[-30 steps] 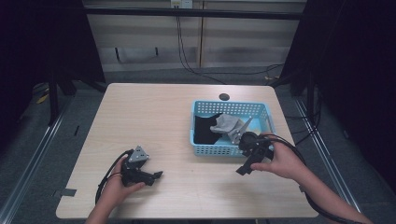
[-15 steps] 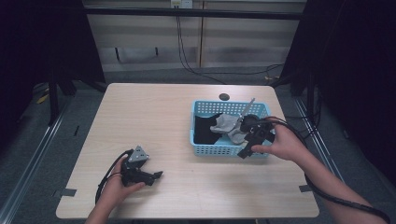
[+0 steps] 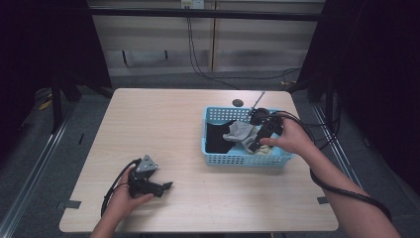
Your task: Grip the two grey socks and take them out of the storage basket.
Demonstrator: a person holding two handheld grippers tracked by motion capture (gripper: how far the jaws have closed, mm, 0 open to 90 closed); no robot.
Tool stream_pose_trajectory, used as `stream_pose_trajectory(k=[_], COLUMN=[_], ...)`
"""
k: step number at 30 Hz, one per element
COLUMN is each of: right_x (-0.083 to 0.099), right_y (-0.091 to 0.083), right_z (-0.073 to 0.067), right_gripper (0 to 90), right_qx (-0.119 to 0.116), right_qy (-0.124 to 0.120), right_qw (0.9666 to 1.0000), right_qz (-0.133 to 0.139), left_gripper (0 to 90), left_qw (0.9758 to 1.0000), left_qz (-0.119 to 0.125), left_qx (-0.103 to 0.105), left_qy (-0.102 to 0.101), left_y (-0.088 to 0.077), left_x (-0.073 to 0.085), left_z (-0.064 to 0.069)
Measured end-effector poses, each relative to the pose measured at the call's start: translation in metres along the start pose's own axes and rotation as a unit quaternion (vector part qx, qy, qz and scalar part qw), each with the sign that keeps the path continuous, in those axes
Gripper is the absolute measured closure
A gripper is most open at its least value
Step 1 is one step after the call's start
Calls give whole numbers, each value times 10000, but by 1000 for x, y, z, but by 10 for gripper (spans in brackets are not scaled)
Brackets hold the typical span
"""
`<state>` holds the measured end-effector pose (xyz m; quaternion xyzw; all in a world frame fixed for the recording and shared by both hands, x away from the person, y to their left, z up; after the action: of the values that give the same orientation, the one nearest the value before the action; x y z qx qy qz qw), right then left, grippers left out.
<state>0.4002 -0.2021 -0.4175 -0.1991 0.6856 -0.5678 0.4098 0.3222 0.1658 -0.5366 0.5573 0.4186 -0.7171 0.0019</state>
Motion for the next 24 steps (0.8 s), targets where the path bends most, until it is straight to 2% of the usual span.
stream_pose_trajectory(k=[4,13,14,18,21,22,24], right_x=[-1,0,0,-4,-4,-4,-4], right_y=[15,42,45,56,67,70,74], right_z=[10,31,34,38,39,39,39], right_gripper=[297,298,298,298,308,325,367], right_qx=[75,242,277,244,200,225,247], right_qy=[124,433,404,529,580,516,574], right_qw=[9999,9987,9987,9980,9980,9984,9980], right_qz=[-52,82,120,234,141,102,97], left_gripper=[122,120,118,112,112,112,112], left_qw=[10000,10000,10000,10000,10000,10000,10000], left_qz=[3,7,-20,-34,-5,8,-9], left_qx=[11,17,-5,1,13,38,15], left_qy=[1,-6,15,52,16,-7,26], left_y=[0,0,0,0,0,0,0], left_x=[0,0,0,0,0,0,0], left_z=[0,0,0,0,0,0,-1])
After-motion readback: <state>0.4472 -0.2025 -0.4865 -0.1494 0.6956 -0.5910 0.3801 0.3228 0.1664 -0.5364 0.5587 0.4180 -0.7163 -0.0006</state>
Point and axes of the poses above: each handheld gripper's, and its own axes: y roughly forward along the jaws, x roughly out of its underside, z roughly to its right, the point moved 4 cm from there along y, roughly forward along the jaws, and after that the axes turned 7 degrees about z, right-handed, at the moved point
